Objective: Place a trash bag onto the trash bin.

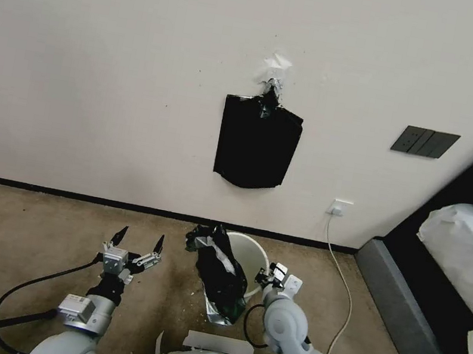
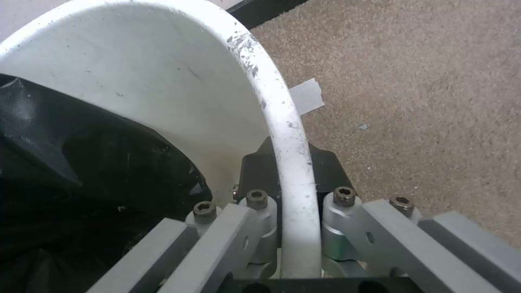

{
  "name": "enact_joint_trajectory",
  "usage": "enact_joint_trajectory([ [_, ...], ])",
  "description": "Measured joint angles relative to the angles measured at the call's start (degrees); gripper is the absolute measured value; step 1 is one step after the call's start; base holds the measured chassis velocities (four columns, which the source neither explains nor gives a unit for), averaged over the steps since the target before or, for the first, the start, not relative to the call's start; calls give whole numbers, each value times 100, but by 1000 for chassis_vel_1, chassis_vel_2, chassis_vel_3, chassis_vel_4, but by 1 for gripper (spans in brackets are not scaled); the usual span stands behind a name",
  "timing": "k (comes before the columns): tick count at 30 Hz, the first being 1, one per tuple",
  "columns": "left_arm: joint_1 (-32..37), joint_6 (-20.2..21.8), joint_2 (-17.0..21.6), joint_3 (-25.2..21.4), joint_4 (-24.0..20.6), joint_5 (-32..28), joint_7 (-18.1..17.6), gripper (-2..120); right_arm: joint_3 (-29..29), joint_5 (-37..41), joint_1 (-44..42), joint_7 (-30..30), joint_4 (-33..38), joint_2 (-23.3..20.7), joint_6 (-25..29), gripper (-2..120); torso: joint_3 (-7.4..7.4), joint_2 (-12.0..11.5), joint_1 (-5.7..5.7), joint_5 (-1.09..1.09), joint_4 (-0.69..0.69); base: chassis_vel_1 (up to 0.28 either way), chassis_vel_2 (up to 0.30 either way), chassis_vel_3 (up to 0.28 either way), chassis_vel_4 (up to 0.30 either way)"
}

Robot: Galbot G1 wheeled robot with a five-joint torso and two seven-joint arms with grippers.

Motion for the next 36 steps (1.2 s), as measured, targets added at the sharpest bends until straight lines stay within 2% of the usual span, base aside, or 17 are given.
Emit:
enact_joint_trajectory([
  [3, -2, -4, -15, 47, 13, 13, 5, 100, -4, -72, -23, -27, -15, 0, 46, 4, 0, 0, 0, 0, -1, 0, 0, 0, 0],
  [5, -3, -6, -37, 94, 23, 29, 7, 100, -4, -134, -44, -75, -10, -31, 78, 13, 0, 0, 0, 0, 0, 0, 0, 0, 0],
  [6, -3, -6, -37, 94, 23, 29, 7, 100, -4, -134, -44, -75, -10, -31, 78, 13, 0, 0, 0, 0, 0, 0, 0, 0, 0],
  [8, -8, -7, -47, 139, 27, 42, 8, 100, -5, -216, -83, -157, 66, -100, 85, 25, 0, 0, 0, 1, -1, 0, 0, 0, 0],
  [9, -8, -7, -47, 139, 27, 42, 8, 100, -5, -216, -83, -157, 66, -100, 85, 25, 0, 0, 0, 1, -1, 0, 0, 0, 0],
  [16, 28, -5, -73, 197, 34, 74, 8, 100, -23, -807, -222, -534, 420, -463, 85, 49, 0, 0, 0, 1, -1, 0, 0, 0, 0],
  [19, 64, 19, -114, 278, 42, 187, -5, 100, -99, -1997, -412, -1360, 817, -942, 218, 63, 0, 0, 0, 2, -1, 0, 0, 0, 0],
  [20, 64, 19, -114, 278, 42, 187, -5, 100, -99, -1997, -412, -1360, 817, -942, 218, 63, 0, 0, 0, 2, -1, 0, 0, 0, 0],
  [23, 105, 63, -131, 397, 60, 306, -24, 100, -214, -3088, -573, -2689, 1200, -1628, 437, 78, -1, 0, 0, 1, -2, 0, 0, 0, 0],
  [24, 107, 79, -135, 425, 68, 339, -31, 100, -251, -3286, -576, -3035, 1280, -1813, 441, 82, -1, 0, 0, 2, -2, 0, 0, 0, 0],
  [25, 107, 79, -135, 425, 68, 339, -31, 100, -251, -3286, -576, -3035, 1280, -1813, 441, 82, -1, 0, 0, 2, -2, 0, 0, 0, 0],
  [27, 106, 156, -155, 498, 80, 437, -74, 100, -368, -3698, -495, -3740, 1403, -2232, 436, 90, 0, 0, 0, 1, -2, 0, 0, 0, 0],
  [29, 105, 184, -165, 523, 80, 465, -92, 100, -433, -3808, -419, -3916, 1429, -2374, 413, 93, 0, 0, 0, 2, -2, 0, 0, 0, 0],
  [30, 105, 244, -199, 592, 81, 543, -140, 100, -648, -3960, -143, -4209, 1466, -2685, 281, 99, 0, 0, 0, 1, -1, 0, 0, 0, 0],
  [32, 126, 315, -254, 689, 69, 664, -182, 100, -1050, -3968, 442, -4303, 1474, -2929, -16, 100, 0, 0, 0, 1, -2, 0, 0, 0, 0],
  [33, 126, 315, -254, 689, 69, 664, -182, 100, -1050, -3968, 442, -4303, 1474, -2929, -16, 100, 0, 0, 0, 1, -2, 0, 0, 0, 0],
  [36, 141, 402, -381, 795, 68, 804, -217, 100, -1835, -3805, 1441, -4094, 1413, -2925, -583, 100, 1, 0, 0, 1, 2, 0, 0, 0, 0],
])
